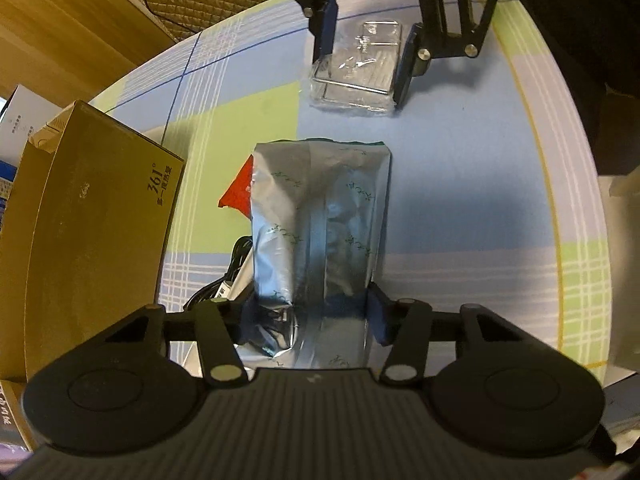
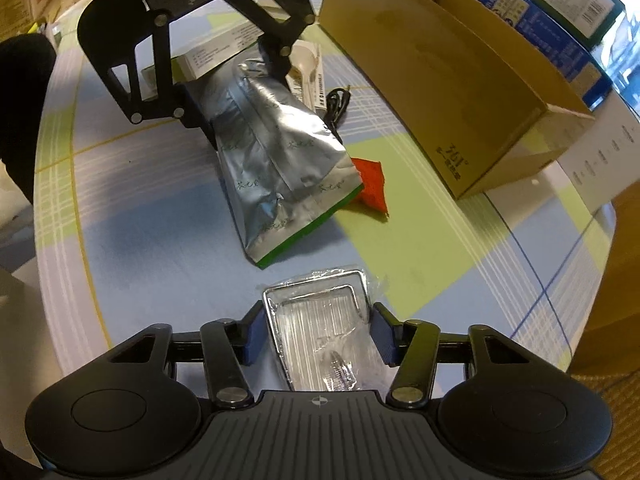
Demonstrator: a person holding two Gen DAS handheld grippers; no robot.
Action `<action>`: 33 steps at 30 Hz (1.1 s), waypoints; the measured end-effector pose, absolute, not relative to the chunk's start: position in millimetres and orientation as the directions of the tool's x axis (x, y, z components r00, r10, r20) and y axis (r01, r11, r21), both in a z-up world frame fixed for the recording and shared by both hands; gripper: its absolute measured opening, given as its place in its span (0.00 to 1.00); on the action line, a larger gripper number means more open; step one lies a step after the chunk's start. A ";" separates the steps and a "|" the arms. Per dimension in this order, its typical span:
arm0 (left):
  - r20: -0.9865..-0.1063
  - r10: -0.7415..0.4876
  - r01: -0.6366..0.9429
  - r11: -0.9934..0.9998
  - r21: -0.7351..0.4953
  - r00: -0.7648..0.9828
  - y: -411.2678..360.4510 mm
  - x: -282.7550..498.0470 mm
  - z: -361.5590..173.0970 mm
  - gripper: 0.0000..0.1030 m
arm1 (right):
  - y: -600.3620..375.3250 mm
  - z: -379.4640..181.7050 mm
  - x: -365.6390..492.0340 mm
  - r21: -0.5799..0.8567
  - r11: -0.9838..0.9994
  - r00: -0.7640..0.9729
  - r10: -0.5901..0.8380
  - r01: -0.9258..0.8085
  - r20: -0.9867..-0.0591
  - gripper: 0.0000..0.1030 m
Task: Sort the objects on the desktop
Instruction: 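Grasp the foil bag with left gripper while right gripper grasps the hook package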
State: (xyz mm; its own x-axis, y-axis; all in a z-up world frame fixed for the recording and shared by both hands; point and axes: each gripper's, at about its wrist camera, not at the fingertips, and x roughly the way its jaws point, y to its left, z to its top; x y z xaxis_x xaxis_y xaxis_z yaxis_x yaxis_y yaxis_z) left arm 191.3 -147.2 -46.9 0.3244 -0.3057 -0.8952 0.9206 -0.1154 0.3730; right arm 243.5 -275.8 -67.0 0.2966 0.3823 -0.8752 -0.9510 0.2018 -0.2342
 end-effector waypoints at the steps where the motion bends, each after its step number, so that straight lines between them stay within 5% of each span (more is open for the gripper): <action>1: -0.896 -0.311 0.925 -0.106 0.364 0.317 -147.8 191.2 -45.4 0.44 | -277.5 -65.9 243.2 -0.231 0.212 0.298 0.383 -0.950 -0.874 0.49; 16: -0.917 -0.336 0.977 0.058 0.207 0.214 -161.5 187.5 -33.6 0.40 | -294.0 -45.0 235.6 -0.178 0.388 0.333 0.379 -0.904 -0.863 0.49; 29: -0.938 -0.264 0.975 0.080 0.209 0.223 -181.1 184.8 -56.2 0.59 | -293.7 -51.7 239.9 -0.147 0.424 0.318 0.369 -0.894 -0.873 0.49; 33: -0.951 -0.243 0.978 0.125 0.166 0.192 -182.9 190.7 -56.2 0.50 | -291.0 -55.3 240.8 -0.144 0.429 0.315 0.360 -0.892 -0.878 0.49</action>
